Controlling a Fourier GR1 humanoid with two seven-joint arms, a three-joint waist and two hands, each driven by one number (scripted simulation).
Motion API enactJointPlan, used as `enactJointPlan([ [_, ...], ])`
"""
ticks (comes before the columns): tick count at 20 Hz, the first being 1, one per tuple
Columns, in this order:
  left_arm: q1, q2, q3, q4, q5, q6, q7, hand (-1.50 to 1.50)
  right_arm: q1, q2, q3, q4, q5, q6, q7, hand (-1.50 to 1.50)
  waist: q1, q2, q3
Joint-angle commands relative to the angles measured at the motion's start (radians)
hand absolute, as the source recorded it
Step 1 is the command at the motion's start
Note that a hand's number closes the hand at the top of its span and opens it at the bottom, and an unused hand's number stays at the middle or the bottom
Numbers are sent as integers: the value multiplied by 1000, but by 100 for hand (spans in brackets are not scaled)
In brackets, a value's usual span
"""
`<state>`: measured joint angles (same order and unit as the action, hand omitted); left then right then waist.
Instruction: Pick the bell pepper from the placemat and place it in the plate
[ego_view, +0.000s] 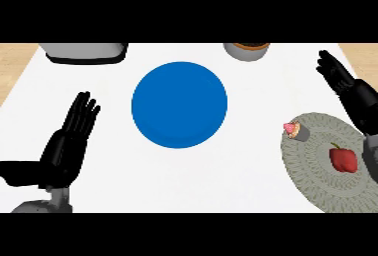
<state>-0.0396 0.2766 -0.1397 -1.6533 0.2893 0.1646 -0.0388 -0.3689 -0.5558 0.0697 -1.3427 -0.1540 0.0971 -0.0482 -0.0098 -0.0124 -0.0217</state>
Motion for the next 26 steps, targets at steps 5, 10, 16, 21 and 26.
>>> enactJointPlan([
  [5,36,104,31,100,-94,-27,-31,0,-15,142,-205,88,-155,-218,129,150,10,17,22],
  [10,70,90,22,158,-92,-32,-39,0,95,159,-234,106,118,-610,3,-150,-16,18,23],
  [16,-18,48,28,323,-133,-51,-113,0,263,329,-167,13,208,-748,-247,-150,-4,13,21],
  [21,38,86,74,297,-93,-124,-141,0,411,366,-116,-127,355,-921,-152,-150,2,11,21],
  [26,-7,104,95,322,-82,-155,-102,0,519,188,-104,-239,476,-822,173,-150,-1,11,19],
])
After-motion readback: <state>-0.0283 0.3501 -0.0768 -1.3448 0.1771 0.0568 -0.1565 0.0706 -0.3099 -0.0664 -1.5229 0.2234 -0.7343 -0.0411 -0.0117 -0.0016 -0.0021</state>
